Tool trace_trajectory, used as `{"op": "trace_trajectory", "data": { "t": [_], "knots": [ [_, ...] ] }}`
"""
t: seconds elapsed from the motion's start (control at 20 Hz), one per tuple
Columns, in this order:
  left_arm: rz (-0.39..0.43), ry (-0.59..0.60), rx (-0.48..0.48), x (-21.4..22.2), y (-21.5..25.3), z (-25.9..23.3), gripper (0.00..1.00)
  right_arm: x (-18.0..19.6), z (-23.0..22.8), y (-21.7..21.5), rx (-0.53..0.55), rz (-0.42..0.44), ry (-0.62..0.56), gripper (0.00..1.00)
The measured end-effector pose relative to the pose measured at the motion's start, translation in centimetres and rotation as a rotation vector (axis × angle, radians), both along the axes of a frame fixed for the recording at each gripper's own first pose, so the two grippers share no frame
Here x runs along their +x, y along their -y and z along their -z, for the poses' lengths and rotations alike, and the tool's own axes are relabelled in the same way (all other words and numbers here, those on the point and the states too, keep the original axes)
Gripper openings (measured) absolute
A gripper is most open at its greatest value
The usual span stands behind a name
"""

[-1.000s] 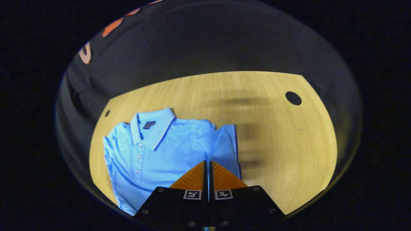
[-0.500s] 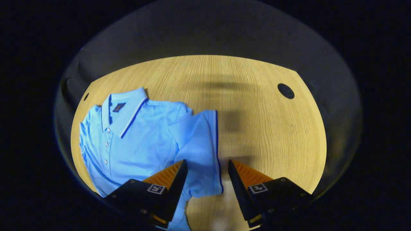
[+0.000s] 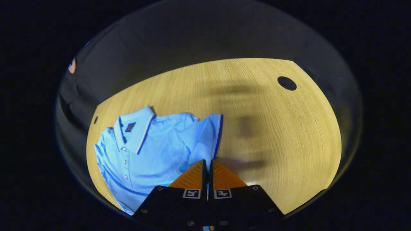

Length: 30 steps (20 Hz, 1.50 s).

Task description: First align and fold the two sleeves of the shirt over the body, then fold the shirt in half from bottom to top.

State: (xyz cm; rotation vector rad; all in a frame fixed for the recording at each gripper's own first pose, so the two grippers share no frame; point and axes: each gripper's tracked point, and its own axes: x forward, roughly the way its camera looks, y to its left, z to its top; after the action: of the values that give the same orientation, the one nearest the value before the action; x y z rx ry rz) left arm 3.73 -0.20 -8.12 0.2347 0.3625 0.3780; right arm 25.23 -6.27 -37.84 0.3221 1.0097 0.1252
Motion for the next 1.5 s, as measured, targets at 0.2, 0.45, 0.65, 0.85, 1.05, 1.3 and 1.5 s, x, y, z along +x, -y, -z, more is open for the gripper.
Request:
{"op": "trace_trajectory", "data": {
  "t": [0.2,0.45,0.65,0.85,1.05,1.3,1.5],
  "knots": [
    [0.002,-0.004,-0.006,0.2,0.0,0.2,1.00,-0.3,-0.9,-2.7,-0.004,-0.096,0.046,0.01],
    [-0.003,-0.009,-0.005,0.3,-0.2,0.3,1.00,-0.5,-2.9,-5.7,-0.106,-0.229,0.157,0.02],
    [-0.016,-0.016,-0.022,0.8,-1.4,1.3,1.00,-3.2,-3.6,-11.4,0.002,-0.362,0.132,0.11],
    [-0.013,-0.027,-0.063,1.0,-2.8,2.9,1.00,-3.8,-5.2,-12.5,0.022,-0.376,0.157,0.22],
    [0.001,-0.081,-0.127,2.0,-5.1,5.8,1.00,-4.1,-6.6,-10.4,-0.023,-0.322,0.182,0.47],
    [0.065,-0.220,-0.332,3.3,-6.8,12.9,1.00,-6.5,-8.8,-6.8,-0.106,-0.197,0.211,0.73],
    [0.136,-0.370,-0.490,4.3,-7.3,18.4,1.00,-9.9,-10.8,-4.8,-0.152,-0.053,0.229,0.85]
  ]
}}
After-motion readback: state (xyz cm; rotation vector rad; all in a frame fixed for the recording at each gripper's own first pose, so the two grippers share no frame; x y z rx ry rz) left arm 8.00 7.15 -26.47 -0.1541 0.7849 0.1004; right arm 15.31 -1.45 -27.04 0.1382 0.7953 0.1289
